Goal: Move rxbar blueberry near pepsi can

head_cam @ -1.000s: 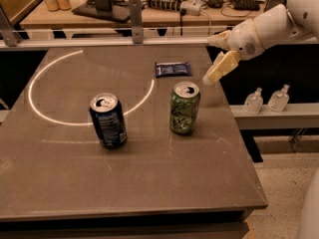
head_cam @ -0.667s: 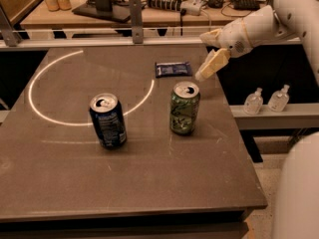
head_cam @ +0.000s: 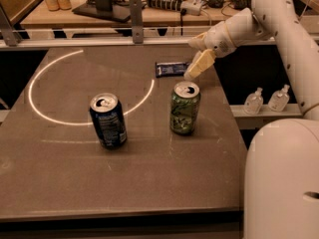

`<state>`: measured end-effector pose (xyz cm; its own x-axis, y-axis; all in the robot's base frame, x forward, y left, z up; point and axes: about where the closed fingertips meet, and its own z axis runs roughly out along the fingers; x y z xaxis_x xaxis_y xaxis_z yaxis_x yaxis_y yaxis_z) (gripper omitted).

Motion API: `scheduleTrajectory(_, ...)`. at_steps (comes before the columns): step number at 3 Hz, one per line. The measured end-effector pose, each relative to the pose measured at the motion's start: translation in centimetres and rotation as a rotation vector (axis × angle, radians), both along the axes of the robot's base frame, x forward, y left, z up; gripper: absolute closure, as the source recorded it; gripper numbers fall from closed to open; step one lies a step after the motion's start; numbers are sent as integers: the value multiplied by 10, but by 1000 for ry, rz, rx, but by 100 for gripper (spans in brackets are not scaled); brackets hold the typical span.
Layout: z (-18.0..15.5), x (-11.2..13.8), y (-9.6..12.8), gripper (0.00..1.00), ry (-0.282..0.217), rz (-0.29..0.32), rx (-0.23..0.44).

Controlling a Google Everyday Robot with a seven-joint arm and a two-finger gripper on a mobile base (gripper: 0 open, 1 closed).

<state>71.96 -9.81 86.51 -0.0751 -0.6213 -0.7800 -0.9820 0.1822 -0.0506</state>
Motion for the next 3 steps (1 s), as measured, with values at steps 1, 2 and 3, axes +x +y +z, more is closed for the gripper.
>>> scheduleTrajectory(1,-15,4,2,0,8,-6,-24)
scheduleTrajectory(2,-30,6,3,0,24,-23,-43)
scheduleTrajectory(3,-42,4,15,23,44,-6,-57)
